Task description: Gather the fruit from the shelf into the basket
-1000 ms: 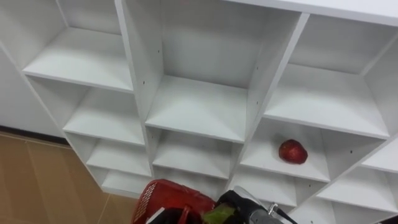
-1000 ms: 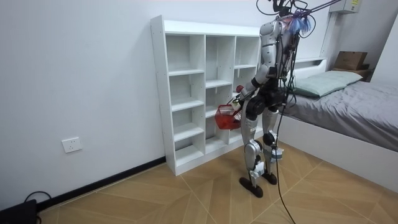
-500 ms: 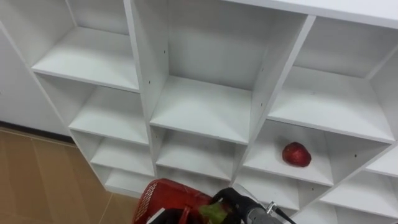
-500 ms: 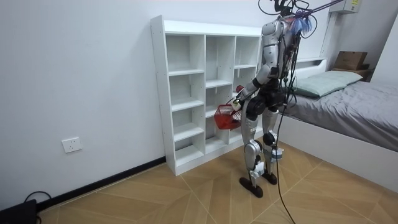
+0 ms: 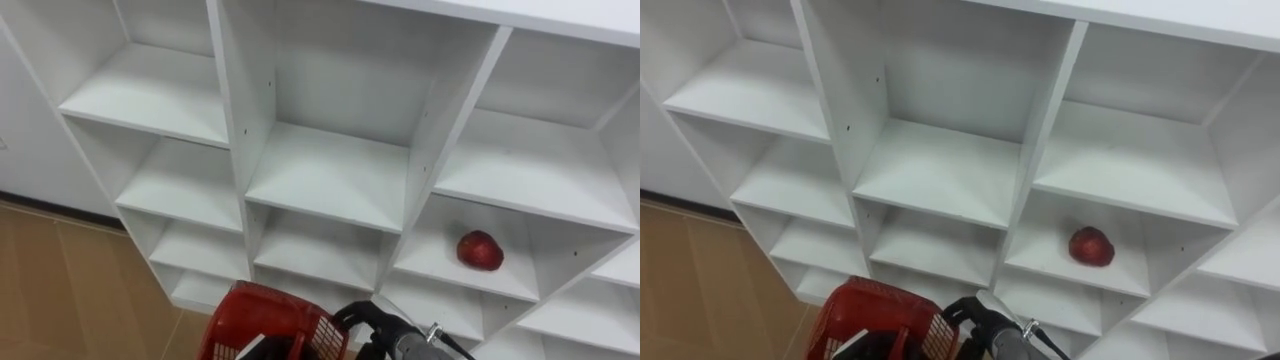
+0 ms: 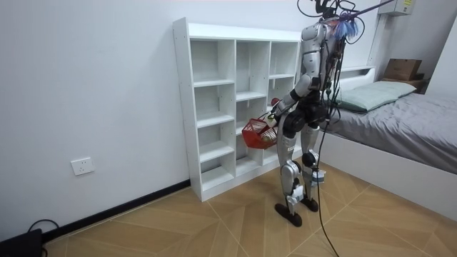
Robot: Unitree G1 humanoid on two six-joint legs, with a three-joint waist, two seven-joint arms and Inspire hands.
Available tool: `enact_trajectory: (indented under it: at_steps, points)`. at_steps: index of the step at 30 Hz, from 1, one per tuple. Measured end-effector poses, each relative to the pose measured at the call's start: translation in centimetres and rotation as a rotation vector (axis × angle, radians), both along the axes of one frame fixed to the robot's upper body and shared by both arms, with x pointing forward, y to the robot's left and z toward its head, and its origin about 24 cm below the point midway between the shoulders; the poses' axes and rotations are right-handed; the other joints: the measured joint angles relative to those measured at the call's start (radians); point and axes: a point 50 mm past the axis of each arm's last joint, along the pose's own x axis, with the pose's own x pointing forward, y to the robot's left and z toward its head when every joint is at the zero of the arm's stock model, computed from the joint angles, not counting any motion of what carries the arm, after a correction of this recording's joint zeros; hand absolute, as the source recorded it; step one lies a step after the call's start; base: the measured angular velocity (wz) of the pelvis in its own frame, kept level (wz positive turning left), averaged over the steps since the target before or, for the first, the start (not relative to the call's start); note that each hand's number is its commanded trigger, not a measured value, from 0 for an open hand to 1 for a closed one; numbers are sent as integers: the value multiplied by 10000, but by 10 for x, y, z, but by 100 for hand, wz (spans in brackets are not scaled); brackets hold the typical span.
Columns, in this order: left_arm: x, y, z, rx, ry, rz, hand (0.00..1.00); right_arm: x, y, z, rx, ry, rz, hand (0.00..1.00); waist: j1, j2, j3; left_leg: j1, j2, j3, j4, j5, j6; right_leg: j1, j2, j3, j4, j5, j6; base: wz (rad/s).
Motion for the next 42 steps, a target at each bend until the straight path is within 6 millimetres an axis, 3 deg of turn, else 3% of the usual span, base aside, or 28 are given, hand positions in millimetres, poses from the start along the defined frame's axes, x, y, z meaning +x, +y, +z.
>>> enact_trajectory:
  at_steps: [22,31,37,42]
  points:
    - [2,3,0,139,-29,25,100,2,-4,1,109,-134,-480,0,-49,-104,-37,-119,-2,-103,73,0,0,-39,-20,-54,1,-5,-5,1]
    - [5,14,1,305,-81,569,100,19,-13,15,477,-1176,-920,0,-304,-54,-6,-101,1,-62,40,0,0,-13,-20,-90,-50,-7,-6,-1]
    - [7,26,1,636,-176,1221,100,21,-23,32,814,-2324,-1160,0,-392,36,-25,-21,31,163,51,-1,1,12,14,107,-129,4,-12,-8]
    - [6,36,0,816,-107,1957,100,14,-32,35,558,-2666,-1201,0,-583,253,-109,78,140,439,-43,-43,37,9,19,144,-118,5,-10,-9]
